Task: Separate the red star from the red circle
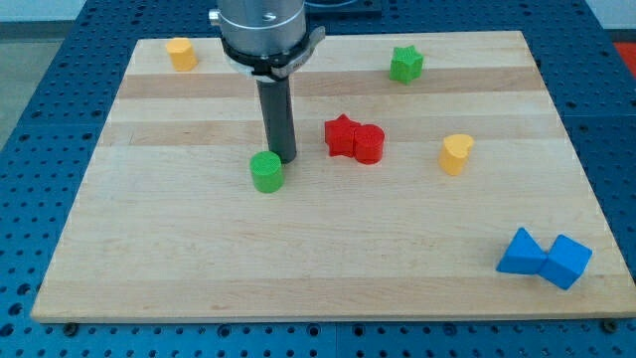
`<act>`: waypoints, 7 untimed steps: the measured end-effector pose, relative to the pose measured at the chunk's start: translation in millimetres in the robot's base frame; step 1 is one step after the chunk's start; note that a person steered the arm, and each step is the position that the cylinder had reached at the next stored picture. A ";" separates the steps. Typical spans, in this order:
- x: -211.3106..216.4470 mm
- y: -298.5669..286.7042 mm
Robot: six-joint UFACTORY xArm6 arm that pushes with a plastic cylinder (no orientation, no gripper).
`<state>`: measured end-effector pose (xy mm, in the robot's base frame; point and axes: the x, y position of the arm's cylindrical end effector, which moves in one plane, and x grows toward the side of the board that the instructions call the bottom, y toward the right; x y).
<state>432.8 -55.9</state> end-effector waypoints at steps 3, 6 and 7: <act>5.2 82.7; -42.0 68.8; -48.3 46.9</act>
<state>384.5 -9.0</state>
